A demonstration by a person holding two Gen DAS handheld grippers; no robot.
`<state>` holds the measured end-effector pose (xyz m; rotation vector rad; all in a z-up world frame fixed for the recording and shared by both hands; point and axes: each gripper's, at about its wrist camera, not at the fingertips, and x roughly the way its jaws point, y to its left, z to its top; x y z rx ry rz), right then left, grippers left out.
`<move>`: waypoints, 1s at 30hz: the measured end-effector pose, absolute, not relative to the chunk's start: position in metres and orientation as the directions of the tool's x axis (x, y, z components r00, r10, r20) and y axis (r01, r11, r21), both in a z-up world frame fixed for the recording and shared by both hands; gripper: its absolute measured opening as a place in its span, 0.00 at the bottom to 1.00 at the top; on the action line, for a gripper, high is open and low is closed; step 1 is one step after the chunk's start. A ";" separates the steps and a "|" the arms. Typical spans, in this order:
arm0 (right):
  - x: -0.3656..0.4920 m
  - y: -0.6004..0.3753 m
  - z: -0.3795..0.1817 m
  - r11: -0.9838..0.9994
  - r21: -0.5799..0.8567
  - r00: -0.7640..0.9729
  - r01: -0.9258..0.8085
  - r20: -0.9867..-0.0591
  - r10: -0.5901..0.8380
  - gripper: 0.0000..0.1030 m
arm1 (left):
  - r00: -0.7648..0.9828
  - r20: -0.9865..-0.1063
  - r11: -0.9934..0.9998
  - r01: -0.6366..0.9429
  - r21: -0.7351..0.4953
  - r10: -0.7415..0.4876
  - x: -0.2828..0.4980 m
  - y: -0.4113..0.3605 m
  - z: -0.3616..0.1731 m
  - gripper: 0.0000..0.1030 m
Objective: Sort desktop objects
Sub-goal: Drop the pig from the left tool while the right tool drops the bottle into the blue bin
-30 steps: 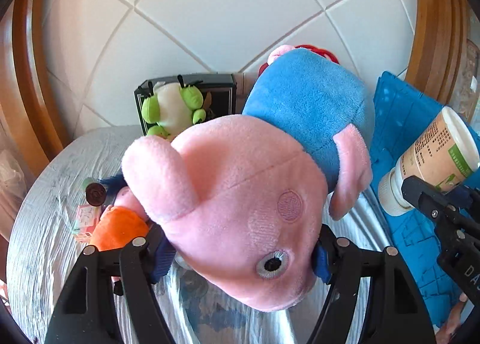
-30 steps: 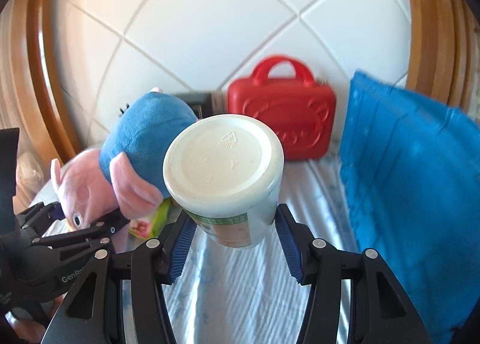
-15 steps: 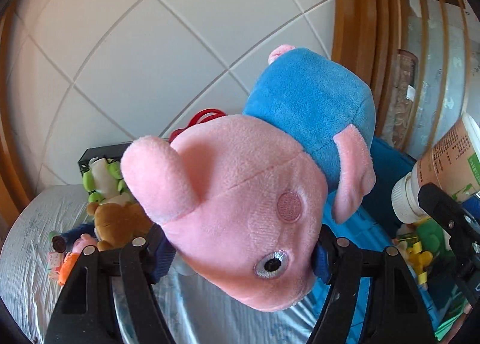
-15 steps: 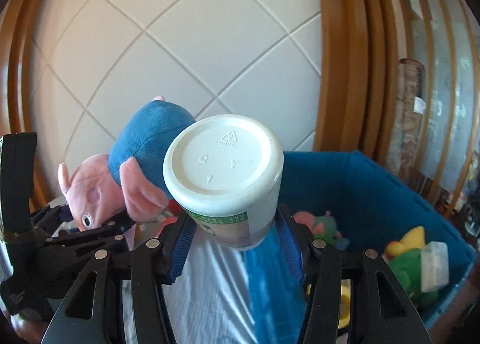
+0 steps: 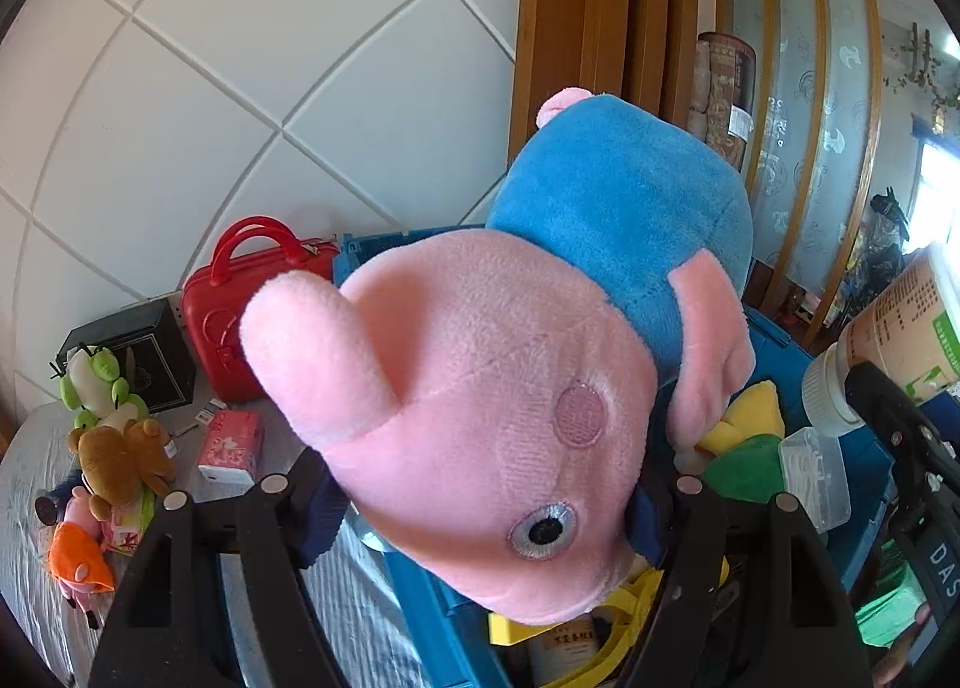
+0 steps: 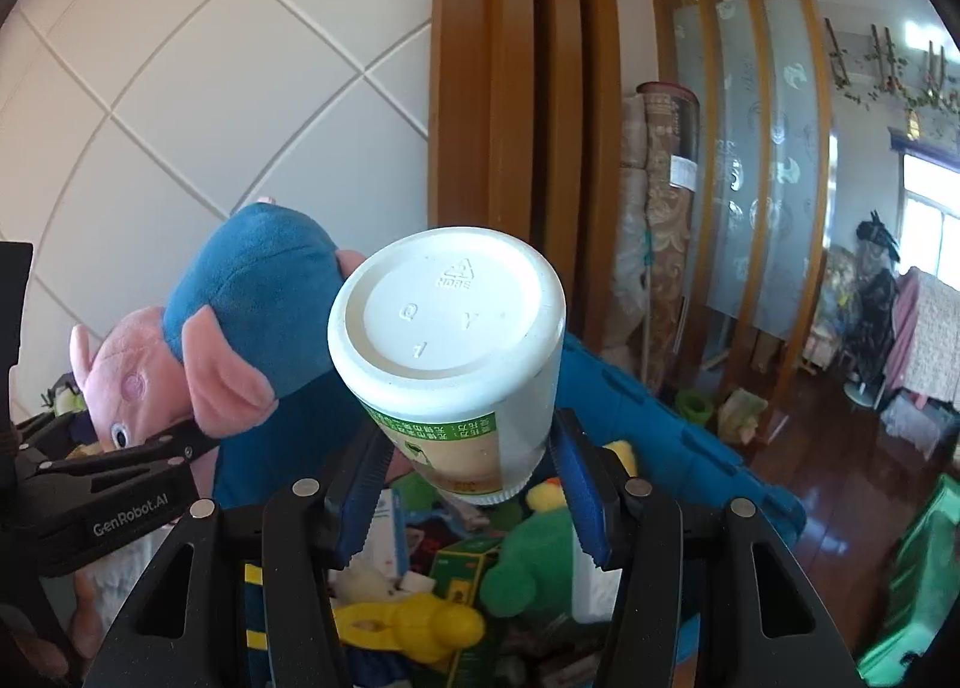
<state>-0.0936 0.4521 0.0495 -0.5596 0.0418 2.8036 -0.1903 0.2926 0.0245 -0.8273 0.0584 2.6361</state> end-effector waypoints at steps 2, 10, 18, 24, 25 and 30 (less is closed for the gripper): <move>-0.096 0.459 0.047 -0.960 -0.034 -0.883 -0.276 -0.386 0.268 0.52 | -0.743 -0.580 -0.929 -0.362 -0.069 0.333 -0.192 0.302 0.020 0.71; -0.125 0.475 0.044 -0.959 -0.090 -0.867 -0.268 -0.413 0.281 0.68 | -0.728 -0.613 -0.935 -0.351 -0.050 0.307 -0.181 0.315 0.018 0.85; -0.104 0.479 0.051 -0.960 -0.092 -0.882 -0.264 -0.380 0.279 1.00 | -0.737 -0.607 -0.935 -0.354 -0.028 0.297 -0.168 0.318 0.020 0.88; -0.090 0.483 0.049 -0.965 -0.071 -0.871 -0.253 -0.417 0.259 1.00 | -0.735 -0.606 -0.929 -0.369 -0.016 0.303 -0.157 0.317 0.019 0.88; -0.089 0.483 0.047 -0.965 -0.072 -0.866 -0.251 -0.428 0.257 1.00 | -0.735 -0.606 -0.929 -0.371 -0.015 0.303 -0.155 0.316 0.019 0.88; -0.083 0.479 0.040 -0.966 -0.070 -0.849 -0.248 -0.464 0.251 1.00 | -0.732 -0.612 -0.929 -0.370 -0.012 0.300 -0.149 0.313 0.016 0.88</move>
